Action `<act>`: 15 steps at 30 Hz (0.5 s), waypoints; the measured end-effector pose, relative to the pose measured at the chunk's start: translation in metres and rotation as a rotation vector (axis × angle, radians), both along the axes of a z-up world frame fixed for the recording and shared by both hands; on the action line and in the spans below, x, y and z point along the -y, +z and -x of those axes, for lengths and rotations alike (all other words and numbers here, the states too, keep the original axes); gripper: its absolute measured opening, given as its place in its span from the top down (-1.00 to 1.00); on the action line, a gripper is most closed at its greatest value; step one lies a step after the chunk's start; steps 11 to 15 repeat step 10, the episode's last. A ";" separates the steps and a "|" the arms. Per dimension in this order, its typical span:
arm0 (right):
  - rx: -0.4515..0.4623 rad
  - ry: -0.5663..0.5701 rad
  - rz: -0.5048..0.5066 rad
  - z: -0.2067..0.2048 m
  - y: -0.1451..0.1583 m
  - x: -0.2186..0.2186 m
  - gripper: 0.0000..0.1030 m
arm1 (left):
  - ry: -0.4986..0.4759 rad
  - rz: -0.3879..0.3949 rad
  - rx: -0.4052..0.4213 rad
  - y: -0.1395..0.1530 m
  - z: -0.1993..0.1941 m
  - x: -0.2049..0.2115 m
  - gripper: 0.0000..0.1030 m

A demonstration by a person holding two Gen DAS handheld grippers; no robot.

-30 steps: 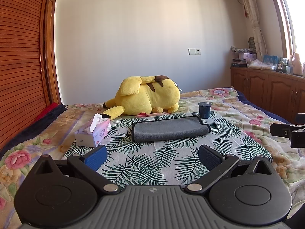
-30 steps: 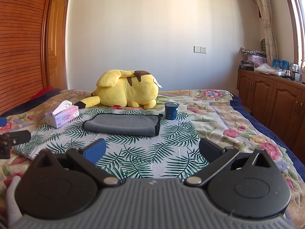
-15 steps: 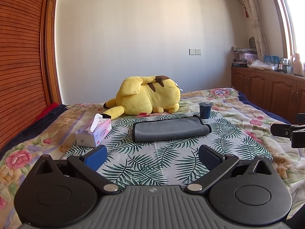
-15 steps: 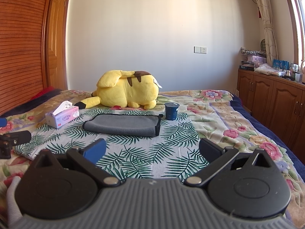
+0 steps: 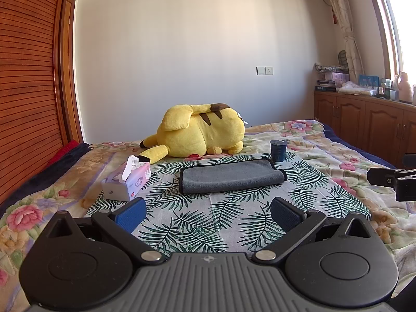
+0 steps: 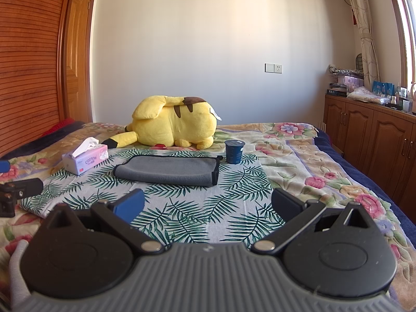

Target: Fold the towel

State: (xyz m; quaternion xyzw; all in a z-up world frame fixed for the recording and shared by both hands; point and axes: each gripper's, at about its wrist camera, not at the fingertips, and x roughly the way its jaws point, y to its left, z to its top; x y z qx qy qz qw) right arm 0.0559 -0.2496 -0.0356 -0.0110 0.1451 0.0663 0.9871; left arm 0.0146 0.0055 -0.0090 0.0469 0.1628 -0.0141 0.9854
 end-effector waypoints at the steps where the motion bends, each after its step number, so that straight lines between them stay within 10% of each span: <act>1: 0.000 0.000 0.000 0.000 0.000 0.000 -1.00 | 0.000 0.000 0.000 0.000 0.000 0.000 -0.69; 15: 0.000 0.000 0.000 0.000 0.000 0.000 -1.00 | -0.003 -0.002 -0.002 0.001 0.000 0.001 -0.69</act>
